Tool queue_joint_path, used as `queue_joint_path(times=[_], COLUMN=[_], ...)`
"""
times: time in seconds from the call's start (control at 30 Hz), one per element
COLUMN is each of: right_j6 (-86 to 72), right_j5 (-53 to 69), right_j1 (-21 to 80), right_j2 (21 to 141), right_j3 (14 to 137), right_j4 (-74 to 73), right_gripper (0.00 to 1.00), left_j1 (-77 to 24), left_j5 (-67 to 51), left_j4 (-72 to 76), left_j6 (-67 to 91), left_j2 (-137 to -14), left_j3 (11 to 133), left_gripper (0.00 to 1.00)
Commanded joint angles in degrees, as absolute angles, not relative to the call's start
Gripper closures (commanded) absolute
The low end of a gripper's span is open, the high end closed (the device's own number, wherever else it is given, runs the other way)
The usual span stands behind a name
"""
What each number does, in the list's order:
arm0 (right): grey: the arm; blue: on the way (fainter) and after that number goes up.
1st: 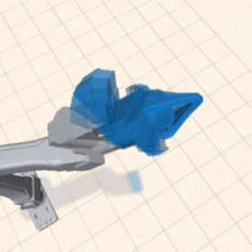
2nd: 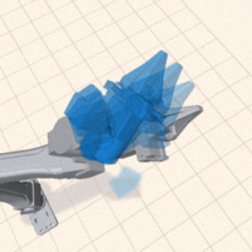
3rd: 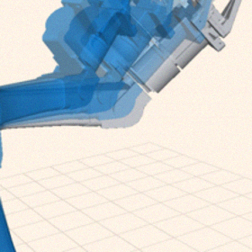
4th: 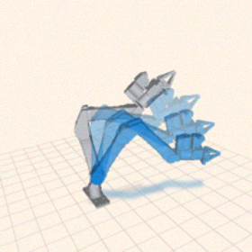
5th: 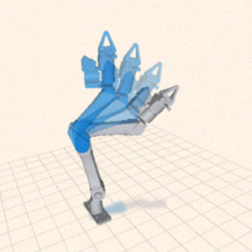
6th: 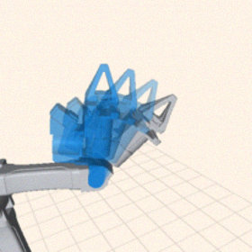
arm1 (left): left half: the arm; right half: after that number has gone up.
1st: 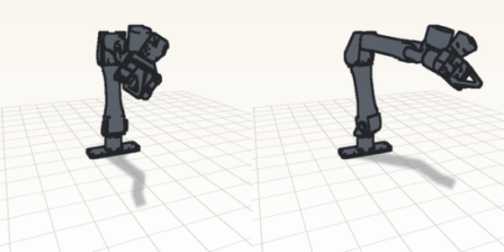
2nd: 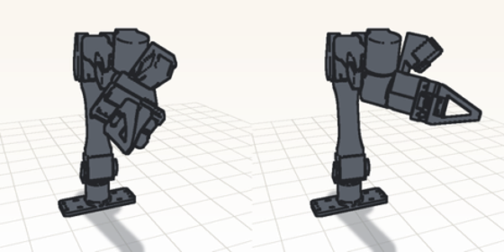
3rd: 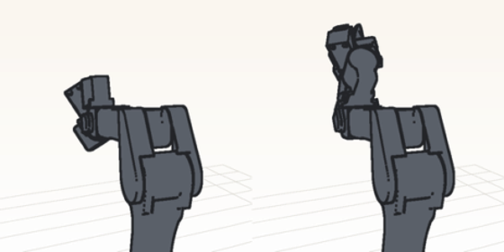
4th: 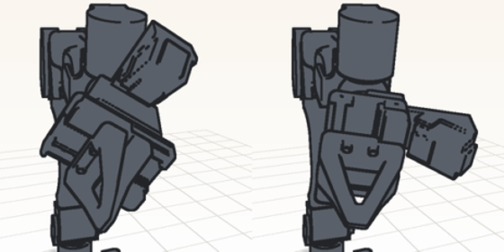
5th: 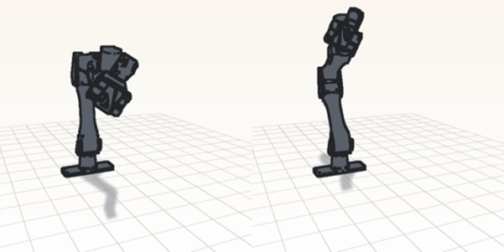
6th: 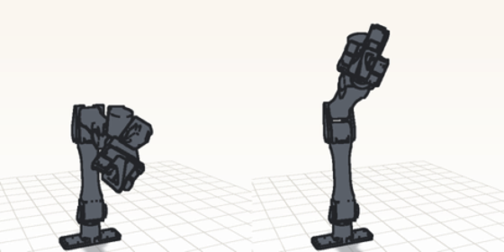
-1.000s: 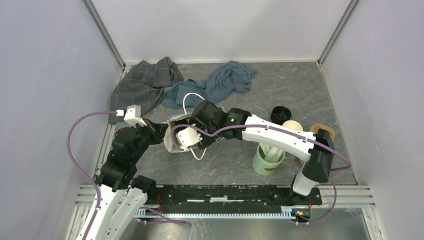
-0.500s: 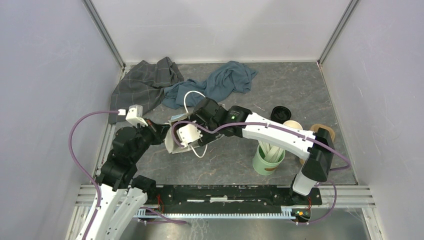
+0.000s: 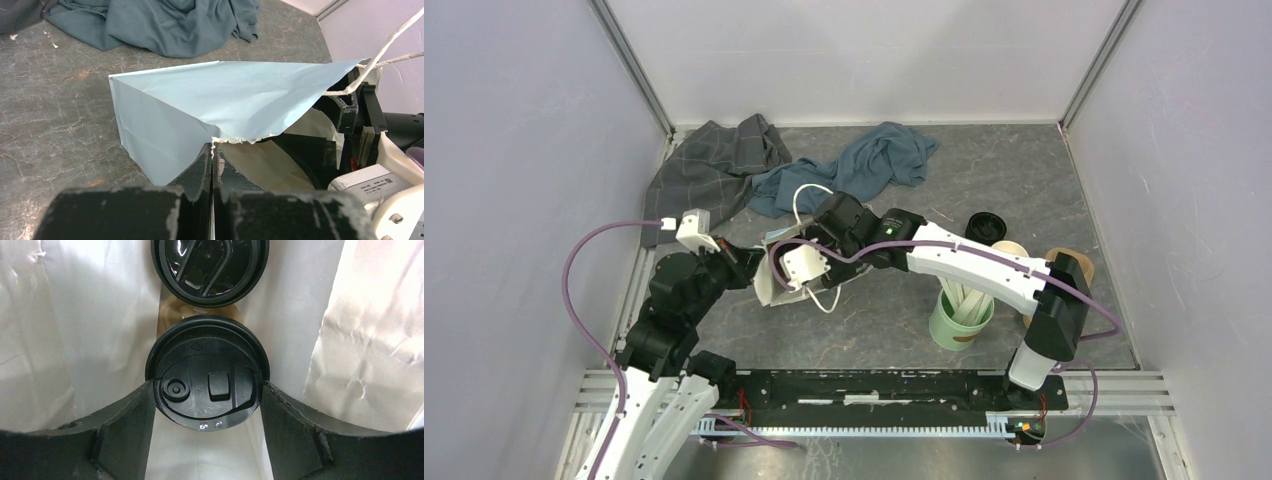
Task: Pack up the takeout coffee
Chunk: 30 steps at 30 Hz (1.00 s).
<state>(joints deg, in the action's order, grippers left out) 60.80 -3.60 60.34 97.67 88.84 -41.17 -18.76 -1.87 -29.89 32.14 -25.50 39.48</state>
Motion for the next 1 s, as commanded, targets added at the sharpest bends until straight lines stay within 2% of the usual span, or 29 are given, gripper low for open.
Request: queue_joint_path(times=[0.0, 0.57, 0.97], right_j6=[61.26, 60.94, 59.24], right_j5=[-2.21, 1.81, 5.78], right_j1=[60.14, 57.77, 56.36], right_j2=[98.08, 100.34, 99.96], right_j3=[90.14, 92.34, 90.21], right_j4=[-39.90, -41.67, -34.55], right_gripper=[1.00, 1.00, 1.00], left_j1=[-18.88, -18.90, -18.89], left_j5=[-2.24, -3.14, -4.28], left_j4=[-31.82, -30.76, -31.01], left_j6=[29.98, 29.02, 28.39], left_j2=[-26.32, -27.12, -27.23], left_j3=[41.09, 40.54, 40.48], left_gripper=[0.98, 0.98, 0.98])
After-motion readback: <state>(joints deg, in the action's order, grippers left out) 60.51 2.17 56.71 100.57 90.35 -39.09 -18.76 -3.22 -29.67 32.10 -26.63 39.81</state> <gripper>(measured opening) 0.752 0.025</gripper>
